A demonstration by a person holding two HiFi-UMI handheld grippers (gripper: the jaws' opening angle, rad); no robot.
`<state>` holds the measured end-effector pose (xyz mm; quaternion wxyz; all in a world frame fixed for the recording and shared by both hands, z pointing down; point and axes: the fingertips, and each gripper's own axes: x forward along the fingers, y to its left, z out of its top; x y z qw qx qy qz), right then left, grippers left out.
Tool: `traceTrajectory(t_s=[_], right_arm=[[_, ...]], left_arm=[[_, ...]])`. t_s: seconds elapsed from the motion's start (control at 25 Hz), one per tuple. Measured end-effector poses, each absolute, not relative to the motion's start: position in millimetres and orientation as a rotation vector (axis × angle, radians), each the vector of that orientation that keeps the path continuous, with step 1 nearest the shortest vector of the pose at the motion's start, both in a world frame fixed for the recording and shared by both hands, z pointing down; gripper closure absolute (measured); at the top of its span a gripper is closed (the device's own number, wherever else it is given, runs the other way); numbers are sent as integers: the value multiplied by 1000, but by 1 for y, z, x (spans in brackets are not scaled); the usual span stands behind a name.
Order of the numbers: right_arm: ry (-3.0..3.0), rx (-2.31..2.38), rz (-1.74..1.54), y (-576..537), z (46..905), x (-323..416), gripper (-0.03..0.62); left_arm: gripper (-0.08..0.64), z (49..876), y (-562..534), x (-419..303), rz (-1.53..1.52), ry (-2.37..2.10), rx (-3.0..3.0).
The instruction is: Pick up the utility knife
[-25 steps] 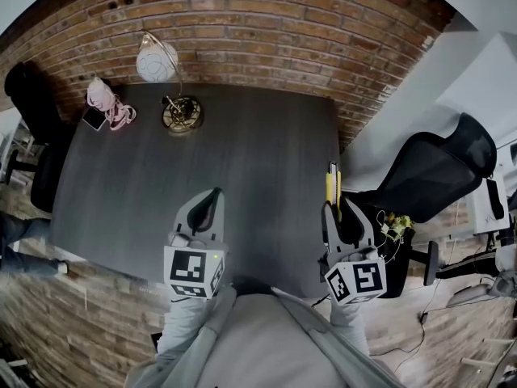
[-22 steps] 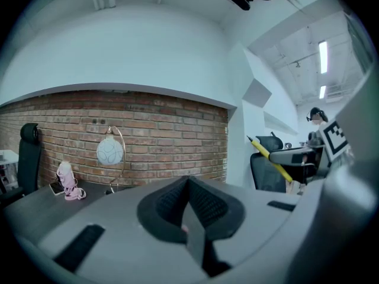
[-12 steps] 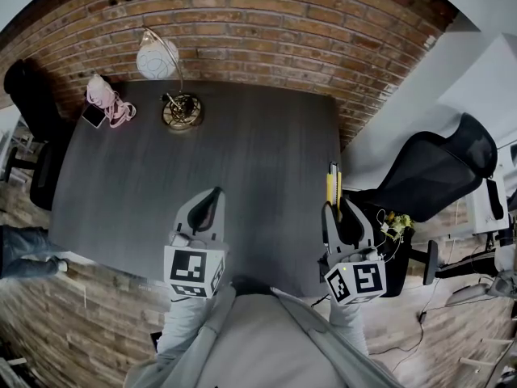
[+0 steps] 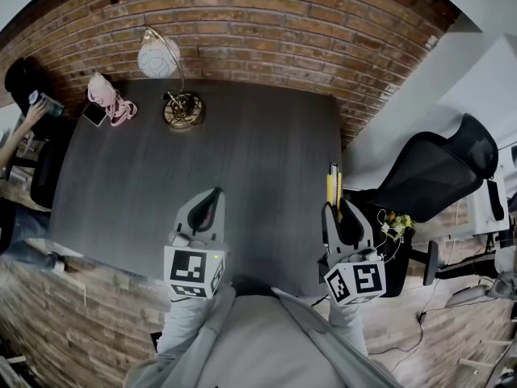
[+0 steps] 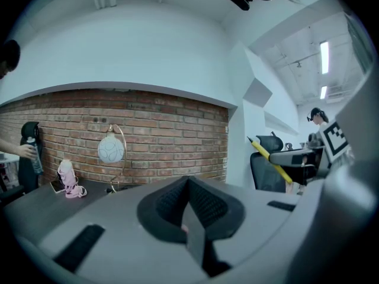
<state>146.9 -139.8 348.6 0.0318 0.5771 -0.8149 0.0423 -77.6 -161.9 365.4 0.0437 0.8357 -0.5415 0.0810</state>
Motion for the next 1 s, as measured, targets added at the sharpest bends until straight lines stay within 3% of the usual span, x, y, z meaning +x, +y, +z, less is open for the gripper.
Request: traceTrajectory(t_s=[1.0], right_arm=[[-2491,1746,165,-157,362,145,465]], left_arm=[[541,376,-179,-79,264,-1645,2531]])
